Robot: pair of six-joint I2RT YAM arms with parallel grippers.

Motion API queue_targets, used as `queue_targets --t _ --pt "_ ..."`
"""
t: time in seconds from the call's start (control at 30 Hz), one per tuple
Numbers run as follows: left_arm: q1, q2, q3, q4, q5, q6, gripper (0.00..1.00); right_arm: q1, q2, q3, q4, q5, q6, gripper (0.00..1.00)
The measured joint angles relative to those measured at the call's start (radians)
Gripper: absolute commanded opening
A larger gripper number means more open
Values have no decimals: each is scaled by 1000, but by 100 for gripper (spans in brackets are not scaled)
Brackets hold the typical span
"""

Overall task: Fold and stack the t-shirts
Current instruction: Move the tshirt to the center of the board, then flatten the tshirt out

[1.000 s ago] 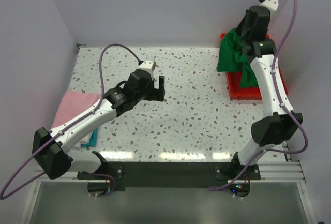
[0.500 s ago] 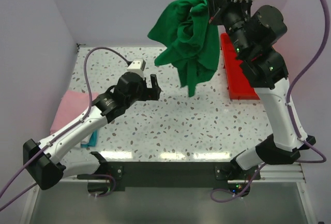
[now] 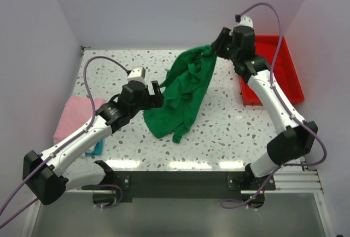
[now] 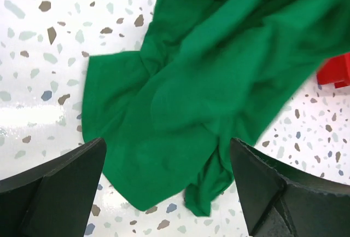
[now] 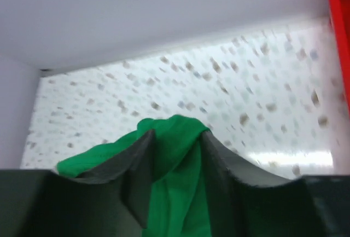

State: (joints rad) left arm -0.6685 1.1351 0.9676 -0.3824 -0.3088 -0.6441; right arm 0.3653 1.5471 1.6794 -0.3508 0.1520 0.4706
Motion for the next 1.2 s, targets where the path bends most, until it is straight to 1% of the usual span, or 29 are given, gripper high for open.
queue_targets --t 0.03,0.13,0.2,0.27,0.33,0.47,0.53,0.6,0.8,0.93,1.2 --pt "1 6 -10 0 -1 -5 99 -55 22 -66 -11 -25 27 55" --pt "7 42 -35 2 -1 -31 97 -192 122 -179 -67 -73 66 63" --pt "8 74 -57 7 2 -50 95 -237 157 -234 -99 -77 70 65" --pt "11 103 -84 18 7 -69 93 -235 149 -286 -114 -79 71 67" --pt "13 137 -109 23 14 -92 90 -191 118 -328 -112 -64 66 67" --pt "32 207 -134 36 37 -139 82 -16 67 -374 -89 -39 52 66" --pt "55 244 -136 52 50 -161 79 74 79 -373 -63 -39 44 66" --pt "89 285 -136 75 71 -185 78 125 112 -369 -45 -40 40 65" --pt "176 426 -103 103 90 -241 76 170 297 -299 -29 -48 28 65" --pt "184 504 -50 101 84 -276 75 204 397 -211 -37 -47 16 66" --pt "189 600 42 75 37 -334 68 283 501 -69 -49 -35 3 66"
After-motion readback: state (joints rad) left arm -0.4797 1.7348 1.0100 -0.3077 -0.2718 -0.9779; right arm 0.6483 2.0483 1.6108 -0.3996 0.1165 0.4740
